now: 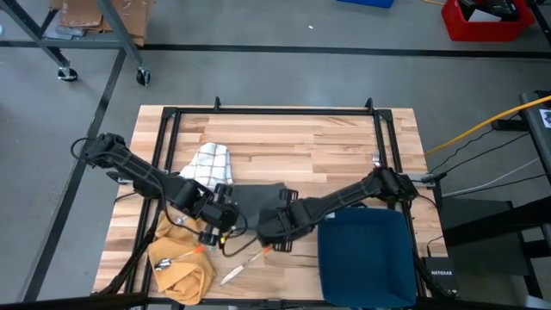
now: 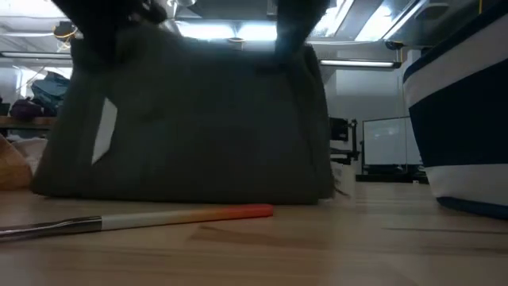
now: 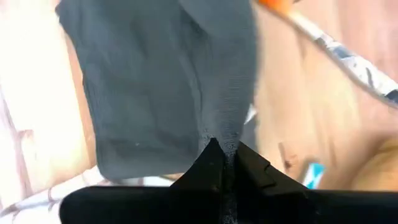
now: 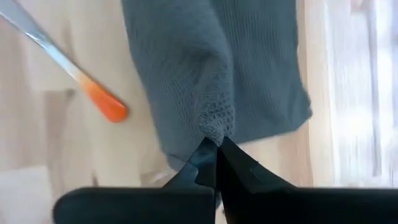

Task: Fold towel
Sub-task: Fold the grey towel

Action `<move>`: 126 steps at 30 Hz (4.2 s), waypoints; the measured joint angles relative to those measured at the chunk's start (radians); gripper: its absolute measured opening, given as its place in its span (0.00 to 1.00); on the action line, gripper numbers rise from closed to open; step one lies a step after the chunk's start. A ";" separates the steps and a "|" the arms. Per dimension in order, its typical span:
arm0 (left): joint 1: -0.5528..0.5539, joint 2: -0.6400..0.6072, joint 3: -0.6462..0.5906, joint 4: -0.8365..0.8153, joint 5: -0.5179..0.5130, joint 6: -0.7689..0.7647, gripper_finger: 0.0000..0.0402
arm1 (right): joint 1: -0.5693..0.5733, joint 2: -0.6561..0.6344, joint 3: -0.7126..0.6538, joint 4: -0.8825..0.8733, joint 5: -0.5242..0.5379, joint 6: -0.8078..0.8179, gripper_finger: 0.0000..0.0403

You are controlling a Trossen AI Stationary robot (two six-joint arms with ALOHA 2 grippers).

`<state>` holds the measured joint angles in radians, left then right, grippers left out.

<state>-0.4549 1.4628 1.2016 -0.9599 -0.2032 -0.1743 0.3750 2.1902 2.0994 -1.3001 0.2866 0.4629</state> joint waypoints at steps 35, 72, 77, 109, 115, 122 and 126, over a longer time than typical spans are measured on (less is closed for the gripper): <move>0.235 0.000 -0.409 0.330 -0.254 0.003 0.37 | -0.180 0.000 -0.250 0.152 0.036 -0.155 0.48; 0.235 0.000 -0.416 0.433 -0.456 -0.344 0.41 | -0.178 0.000 -0.250 0.451 -0.047 -0.155 0.56; 0.234 0.000 -0.416 0.434 -0.441 -0.342 0.41 | -0.178 0.000 -0.250 0.474 -0.058 -0.154 0.56; 0.234 0.000 -0.415 0.434 -0.432 -0.429 0.41 | -0.178 0.000 -0.250 0.497 -0.091 -0.154 0.56; 0.234 0.000 -0.415 0.434 -0.432 -0.429 0.41 | -0.178 0.000 -0.250 0.497 -0.091 -0.154 0.56; 0.234 0.000 -0.415 0.434 -0.432 -0.429 0.41 | -0.178 0.000 -0.250 0.497 -0.091 -0.154 0.56; 0.234 0.000 -0.415 0.434 -0.432 -0.429 0.41 | -0.178 0.000 -0.250 0.497 -0.091 -0.154 0.56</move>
<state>-0.2207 1.4631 0.7864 -0.5264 -0.6350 -0.6029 0.1967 2.1906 1.8496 -0.8032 0.1960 0.3088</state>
